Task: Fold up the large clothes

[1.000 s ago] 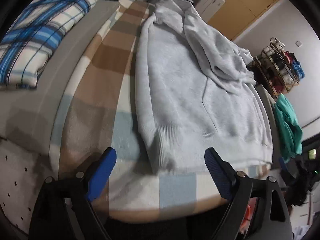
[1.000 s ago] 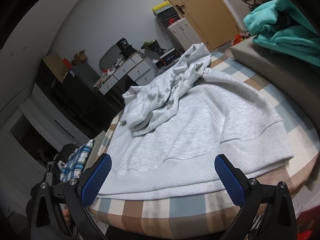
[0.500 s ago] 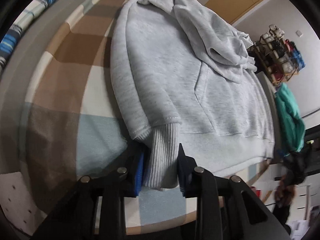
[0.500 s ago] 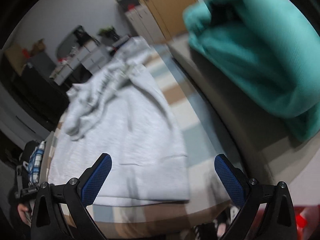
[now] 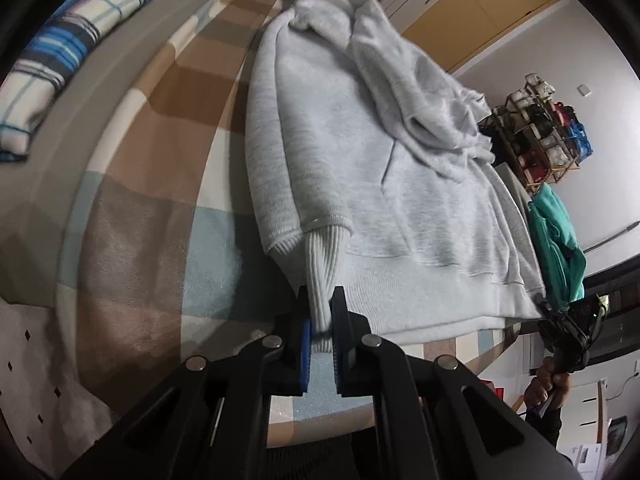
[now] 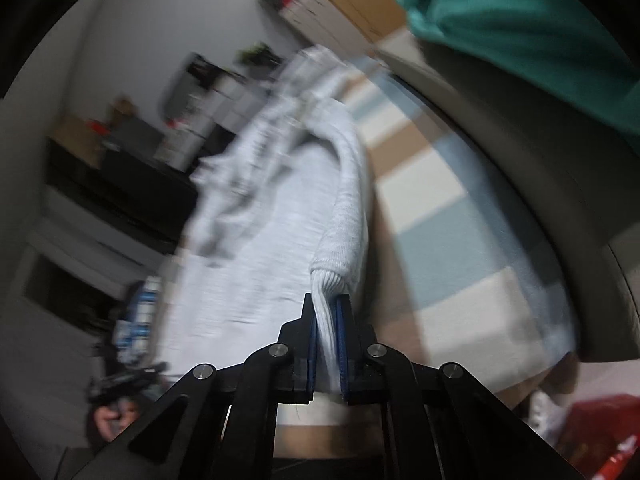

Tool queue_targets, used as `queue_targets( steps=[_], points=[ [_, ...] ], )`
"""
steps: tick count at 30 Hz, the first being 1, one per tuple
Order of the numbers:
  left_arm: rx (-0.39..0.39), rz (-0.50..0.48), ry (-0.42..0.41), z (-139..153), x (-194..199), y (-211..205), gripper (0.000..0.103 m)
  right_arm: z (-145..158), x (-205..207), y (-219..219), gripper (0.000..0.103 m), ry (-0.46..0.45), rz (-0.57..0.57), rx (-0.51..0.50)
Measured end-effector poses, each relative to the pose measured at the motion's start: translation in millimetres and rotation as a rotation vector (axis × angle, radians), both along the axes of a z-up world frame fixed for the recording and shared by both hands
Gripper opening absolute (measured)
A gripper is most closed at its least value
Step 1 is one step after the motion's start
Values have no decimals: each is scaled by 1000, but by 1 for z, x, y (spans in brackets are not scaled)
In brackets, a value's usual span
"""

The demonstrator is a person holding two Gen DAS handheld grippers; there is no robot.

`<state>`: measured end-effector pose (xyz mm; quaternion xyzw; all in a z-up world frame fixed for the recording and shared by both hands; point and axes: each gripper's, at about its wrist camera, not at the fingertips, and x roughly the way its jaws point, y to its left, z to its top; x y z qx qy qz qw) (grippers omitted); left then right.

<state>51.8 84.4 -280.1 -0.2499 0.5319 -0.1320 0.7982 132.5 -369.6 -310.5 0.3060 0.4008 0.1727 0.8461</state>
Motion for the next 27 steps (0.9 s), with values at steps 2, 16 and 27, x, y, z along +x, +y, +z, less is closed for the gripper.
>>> queue_targets(
  steps=[2,16,27],
  points=[
    [-26,-11,-9,0,4,-2,4,6,-4,6,8,-56,-8,-83],
    [-89,-1,39,-14,39,-12,68,-23,37,32,56,81,32,-156],
    [48,15,30,-13,45,-15,7,-6,26,15,8,31,-57,-152]
  ],
)
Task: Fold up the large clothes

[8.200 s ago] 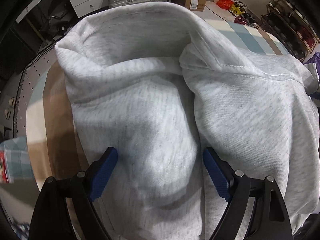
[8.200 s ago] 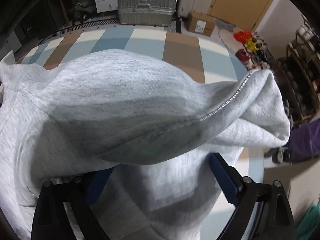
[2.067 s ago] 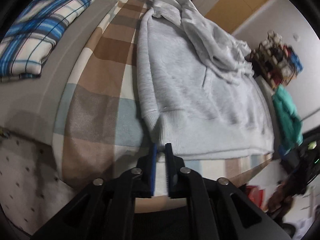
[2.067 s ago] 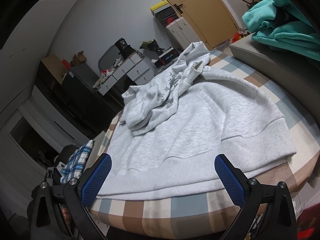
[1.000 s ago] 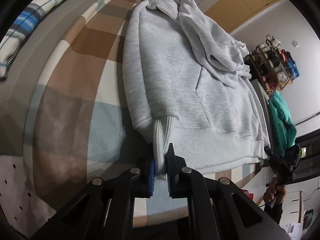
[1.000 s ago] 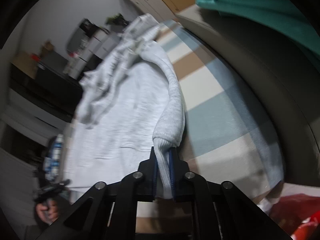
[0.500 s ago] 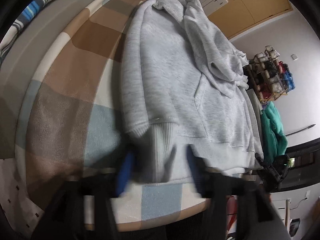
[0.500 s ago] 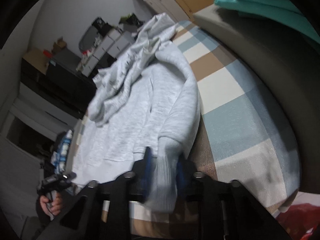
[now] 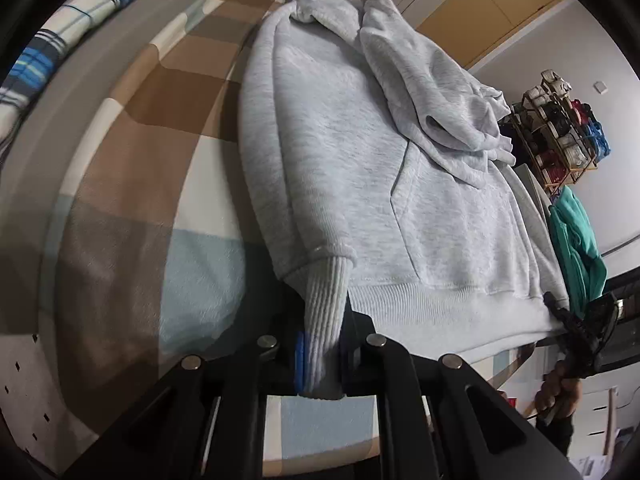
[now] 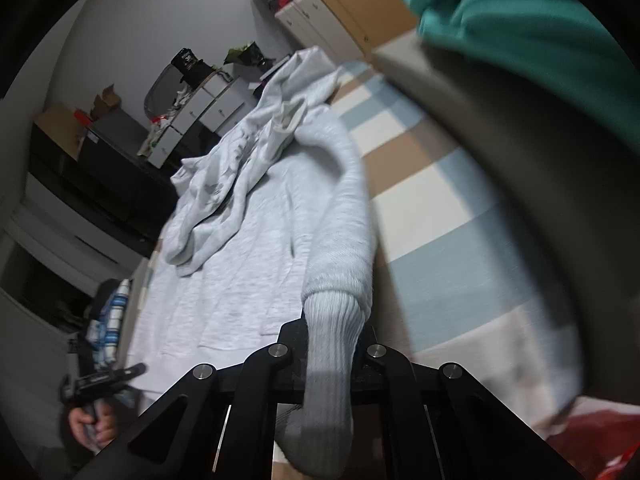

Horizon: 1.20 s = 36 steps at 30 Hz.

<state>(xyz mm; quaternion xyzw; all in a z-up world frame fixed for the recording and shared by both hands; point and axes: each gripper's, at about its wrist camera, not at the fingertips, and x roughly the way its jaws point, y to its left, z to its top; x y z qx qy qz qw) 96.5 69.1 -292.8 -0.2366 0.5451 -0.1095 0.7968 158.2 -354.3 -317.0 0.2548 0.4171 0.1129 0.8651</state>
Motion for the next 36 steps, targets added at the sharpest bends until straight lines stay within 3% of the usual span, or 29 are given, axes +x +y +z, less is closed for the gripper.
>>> queue_targets(
  steps=[3,5,9,11,14,18,20,22,23,24,26,29,36],
  points=[
    [-79,23,-7,0,-10,10,6,2,-9,1,8,3,7,-20],
    [-88,20,-9,0,-18,10,6,0,-20,0,8,10,14,-16],
    [-133,-3,-6,3,-38,8,8,9,-42,-10,8,-6,38,74],
    [-122,5,29,-2,-33,8,19,17,-44,-9,9,-14,55,64],
    [-128,-9,60,-9,-19,7,27,19,-34,-1,13,3,72,33],
    [-143,-55,60,-2,-7,-3,64,11,-19,6,26,54,70,21],
    [-94,-72,42,2,-5,-13,66,6,-15,9,27,70,71,4],
    [-19,-102,22,4,-5,-23,65,-2,-13,12,27,103,79,-9],
    [15,-109,14,4,-6,-28,60,-5,-11,12,29,120,75,-7],
    [65,-111,5,5,-6,-31,40,-8,-11,12,29,138,70,1],
    [120,-129,1,1,-10,-28,15,-9,-16,10,26,126,61,18],
    [98,-127,-6,-1,-15,-20,11,-4,-23,6,11,101,51,3],
    [209,-142,-81,8,-25,-33,8,-5,-28,2,9,110,47,0]
  ],
)
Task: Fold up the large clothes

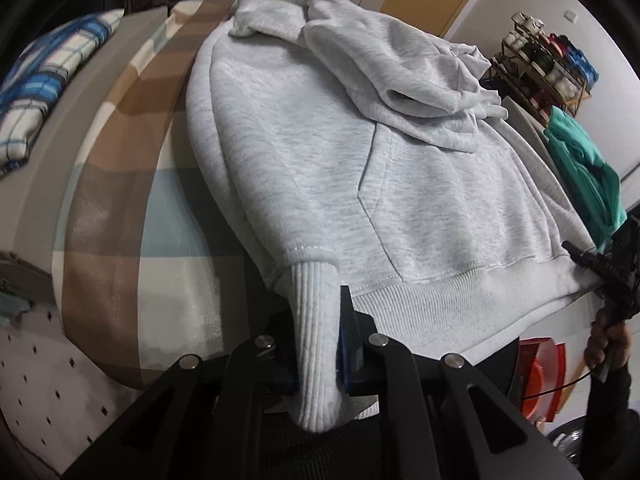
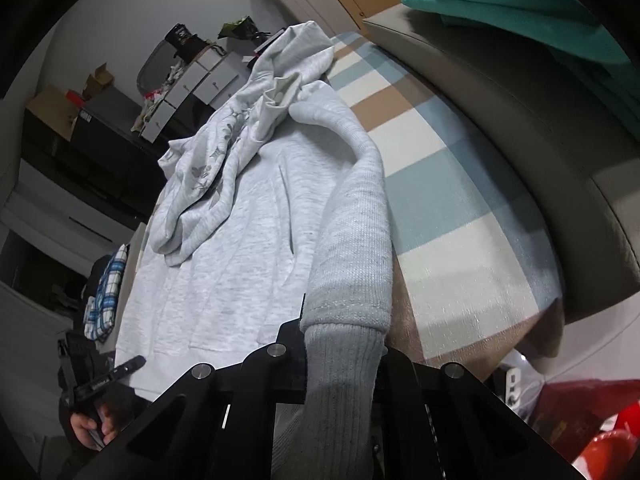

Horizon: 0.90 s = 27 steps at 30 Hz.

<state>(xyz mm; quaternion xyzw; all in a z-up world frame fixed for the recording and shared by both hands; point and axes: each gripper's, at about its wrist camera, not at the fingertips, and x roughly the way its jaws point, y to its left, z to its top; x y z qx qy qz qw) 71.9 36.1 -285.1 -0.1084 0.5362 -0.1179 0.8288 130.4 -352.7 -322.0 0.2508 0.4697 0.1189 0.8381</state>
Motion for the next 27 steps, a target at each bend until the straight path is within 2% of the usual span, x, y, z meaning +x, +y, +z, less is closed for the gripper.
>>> queue_targets(
  steps=[7,11,14,17,20,22,27],
  points=[
    [-32,-10,3,2,5,-3,7,4,-6,-2,9,-5,7,-1],
    [-47,-14,4,7,2,0,7,9,-13,-3,9,-15,18,31],
    [-83,2,5,11,-12,9,7,11,-25,-3,9,-4,20,48],
    [-151,14,3,24,-31,15,7,21,-46,-3,9,11,31,61],
    [-229,-2,-22,50,-39,18,7,48,-64,-2,9,-19,41,96],
    [-287,-30,-52,72,-27,18,6,71,-63,0,8,-58,45,141],
    [-395,-80,-148,130,45,14,7,131,-14,9,8,-156,62,208]
  ],
)
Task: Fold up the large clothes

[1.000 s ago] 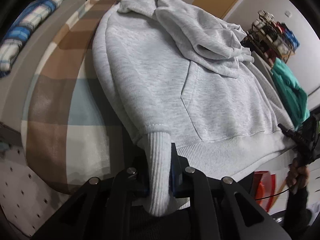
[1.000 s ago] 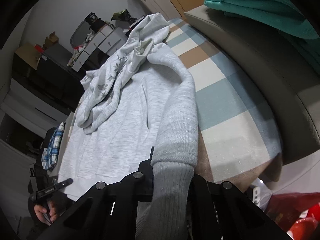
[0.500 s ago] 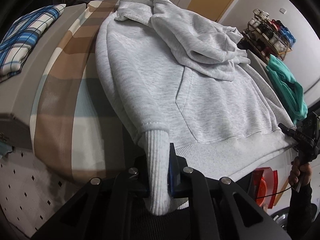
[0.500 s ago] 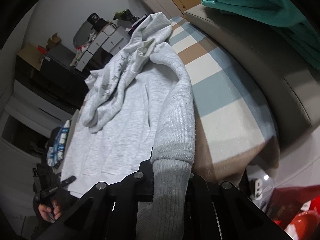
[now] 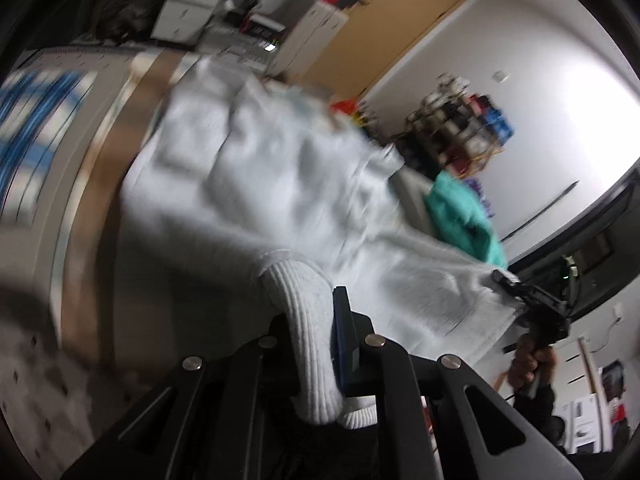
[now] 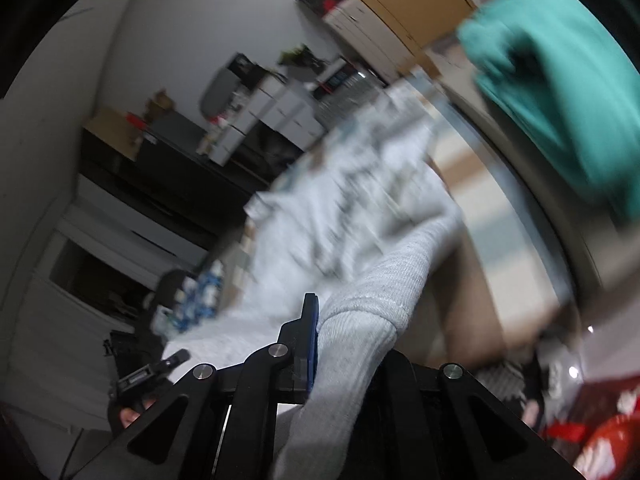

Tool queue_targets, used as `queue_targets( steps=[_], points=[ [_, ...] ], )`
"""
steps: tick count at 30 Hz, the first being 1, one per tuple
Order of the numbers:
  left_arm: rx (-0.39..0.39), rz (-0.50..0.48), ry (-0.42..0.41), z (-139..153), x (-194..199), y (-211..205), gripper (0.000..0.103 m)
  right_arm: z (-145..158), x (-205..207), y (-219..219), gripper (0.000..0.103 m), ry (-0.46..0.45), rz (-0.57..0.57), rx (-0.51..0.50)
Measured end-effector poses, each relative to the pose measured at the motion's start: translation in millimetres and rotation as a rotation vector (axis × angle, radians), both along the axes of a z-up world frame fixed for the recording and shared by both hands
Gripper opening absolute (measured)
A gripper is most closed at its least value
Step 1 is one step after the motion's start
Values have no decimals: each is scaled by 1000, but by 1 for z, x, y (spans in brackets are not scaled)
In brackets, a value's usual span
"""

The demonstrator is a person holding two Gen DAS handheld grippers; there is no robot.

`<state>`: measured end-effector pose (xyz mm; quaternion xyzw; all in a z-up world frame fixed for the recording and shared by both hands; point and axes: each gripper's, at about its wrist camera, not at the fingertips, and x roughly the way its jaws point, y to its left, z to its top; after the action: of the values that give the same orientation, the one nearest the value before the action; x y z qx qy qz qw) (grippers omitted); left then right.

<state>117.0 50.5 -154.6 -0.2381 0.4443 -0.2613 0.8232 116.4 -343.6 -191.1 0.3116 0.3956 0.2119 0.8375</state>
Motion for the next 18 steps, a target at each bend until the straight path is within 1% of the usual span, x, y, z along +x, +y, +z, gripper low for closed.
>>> queue_targets(
  steps=[2,3,4,5,6,7,8,9,10,11,12,13,15,16,18],
  points=[
    [-52,34,18,12,40,6,7,19,31,1,8,-13,-23,53],
    [-94,32,53,16,72,8,7,26,47,-1,8,-14,-36,78],
    [-126,50,87,16,95,11,7,32,67,-3,8,-7,-54,92],
    [-148,72,131,15,121,14,7,36,88,-6,8,12,-77,111],
    [-156,72,167,13,146,14,7,36,110,-9,8,40,-106,132],
    [-158,80,189,11,163,16,7,36,127,-11,9,71,-125,133],
    [-166,93,224,8,189,18,7,34,148,-11,9,108,-143,137],
    [-168,76,261,4,213,17,7,30,169,-13,10,141,-165,156],
    [-166,64,277,1,229,15,7,28,187,-10,11,165,-176,152],
    [-182,83,294,-3,246,17,7,25,206,-8,11,184,-178,135],
    [-197,97,313,-9,254,19,7,21,226,-5,11,199,-174,136],
    [-200,101,336,-16,272,20,7,16,240,-3,11,207,-177,132],
    [-242,135,395,-36,299,26,7,6,267,2,11,219,-198,91],
    [-255,146,424,-45,296,31,7,-1,285,7,11,223,-204,62],
    [-268,170,491,-72,324,34,7,-20,314,16,11,269,-214,2]
  ],
)
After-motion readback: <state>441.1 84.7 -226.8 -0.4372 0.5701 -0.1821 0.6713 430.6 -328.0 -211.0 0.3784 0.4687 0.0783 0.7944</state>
